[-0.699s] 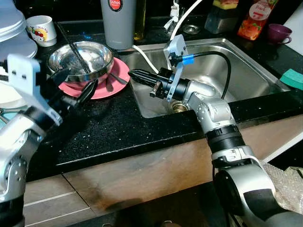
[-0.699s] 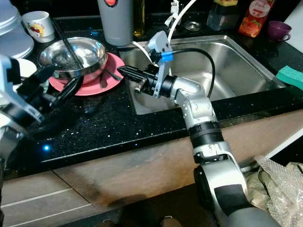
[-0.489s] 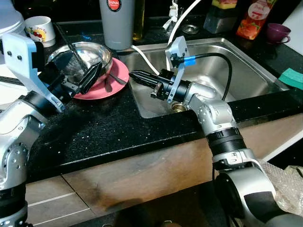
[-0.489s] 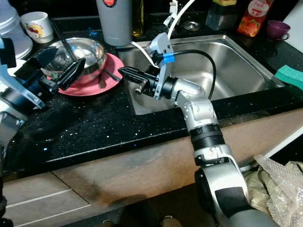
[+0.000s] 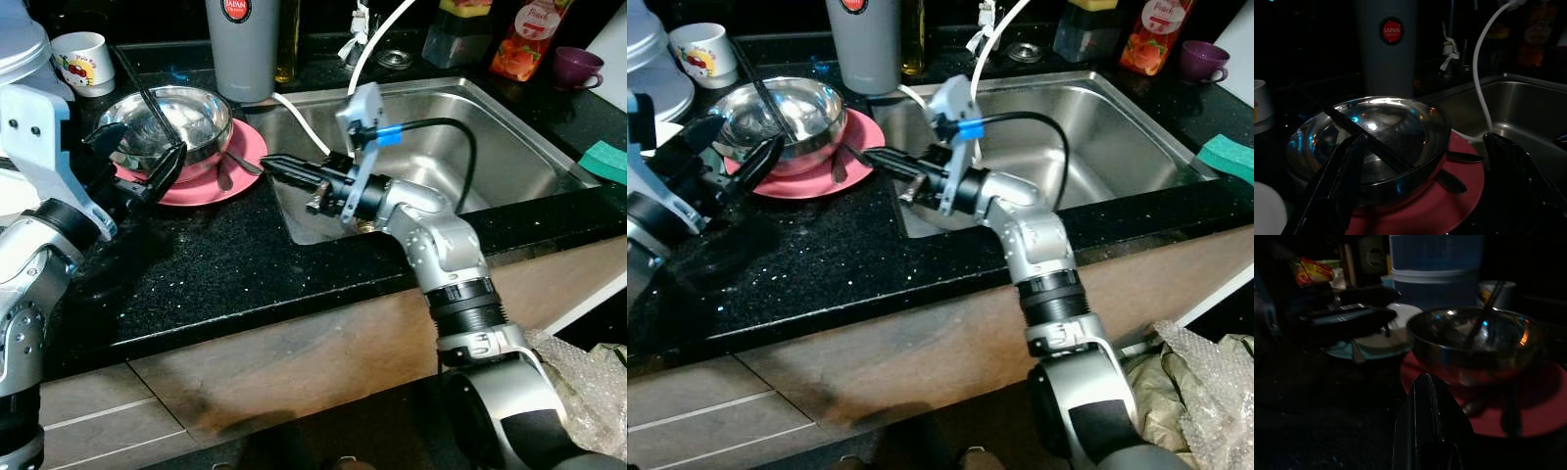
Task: Kitchen organization
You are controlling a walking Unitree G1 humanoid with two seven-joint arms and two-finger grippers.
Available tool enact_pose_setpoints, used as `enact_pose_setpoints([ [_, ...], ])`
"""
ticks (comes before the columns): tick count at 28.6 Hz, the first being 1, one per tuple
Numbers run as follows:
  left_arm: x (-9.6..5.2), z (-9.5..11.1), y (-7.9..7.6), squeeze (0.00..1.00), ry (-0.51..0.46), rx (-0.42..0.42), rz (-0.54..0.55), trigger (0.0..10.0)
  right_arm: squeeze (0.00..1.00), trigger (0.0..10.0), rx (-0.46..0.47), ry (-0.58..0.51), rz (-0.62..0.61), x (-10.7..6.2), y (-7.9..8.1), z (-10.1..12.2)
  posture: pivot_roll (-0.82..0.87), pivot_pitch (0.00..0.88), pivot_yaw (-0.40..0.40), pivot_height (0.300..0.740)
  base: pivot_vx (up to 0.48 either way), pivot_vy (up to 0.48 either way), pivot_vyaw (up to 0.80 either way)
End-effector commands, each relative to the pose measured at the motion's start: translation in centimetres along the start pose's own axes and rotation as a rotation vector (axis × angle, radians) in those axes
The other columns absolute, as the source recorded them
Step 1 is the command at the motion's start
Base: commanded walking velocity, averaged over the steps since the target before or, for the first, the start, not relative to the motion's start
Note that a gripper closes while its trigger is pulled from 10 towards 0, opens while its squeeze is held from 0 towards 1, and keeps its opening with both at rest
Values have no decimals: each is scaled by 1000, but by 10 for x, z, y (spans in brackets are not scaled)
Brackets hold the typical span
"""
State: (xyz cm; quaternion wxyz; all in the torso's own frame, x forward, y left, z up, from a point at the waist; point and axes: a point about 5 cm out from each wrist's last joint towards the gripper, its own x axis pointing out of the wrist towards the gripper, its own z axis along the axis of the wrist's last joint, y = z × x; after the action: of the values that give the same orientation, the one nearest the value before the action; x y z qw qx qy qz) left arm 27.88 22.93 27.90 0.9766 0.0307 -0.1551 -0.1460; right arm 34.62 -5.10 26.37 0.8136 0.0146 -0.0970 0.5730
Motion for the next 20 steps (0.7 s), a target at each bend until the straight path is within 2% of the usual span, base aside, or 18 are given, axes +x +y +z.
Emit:
enact_pose_setpoints([
  [1, -3, -2, 3, 0, 12, 22, 22, 10000, 0, 10000, 1, 0, 15, 3, 5, 0, 27, 98, -59, 740, 0, 0, 0],
  [5, -3, -1, 6, 0, 13, 32, 26, 10000, 0, 10000, 8, -20, 15, 10, 8, 4, 24, 98, -63, 740, 0, 0, 0],
  [14, 1, 1, 5, 0, -1, 35, 12, 10000, 0, 10000, 22, -40, -26, 12, 7, 7, 25, 99, -62, 740, 0, 0, 0],
  [17, 16, -1, 11, 0, 23, 36, 64, 10000, 0, 10000, 18, -43, -51, 11, 2, 8, 31, 100, -63, 740, 0, 0, 0],
  [18, 16, -1, 11, 0, 23, 36, 64, 10000, 0, 10000, 18, -43, -51, 11, 2, 8, 31, 100, -63, 740, 0, 0, 0],
  [19, 22, -2, 13, 0, 35, 24, 86, 10000, 0, 10000, 18, -43, -56, 11, 1, 8, 32, 101, -64, 740, 0, 0, 0],
  [20, 34, -6, 17, 0, 79, 11, 122, 10000, 0, 10000, 18, -43, -72, 10, -2, 9, 34, 102, -63, 740, 0, 0, 0],
])
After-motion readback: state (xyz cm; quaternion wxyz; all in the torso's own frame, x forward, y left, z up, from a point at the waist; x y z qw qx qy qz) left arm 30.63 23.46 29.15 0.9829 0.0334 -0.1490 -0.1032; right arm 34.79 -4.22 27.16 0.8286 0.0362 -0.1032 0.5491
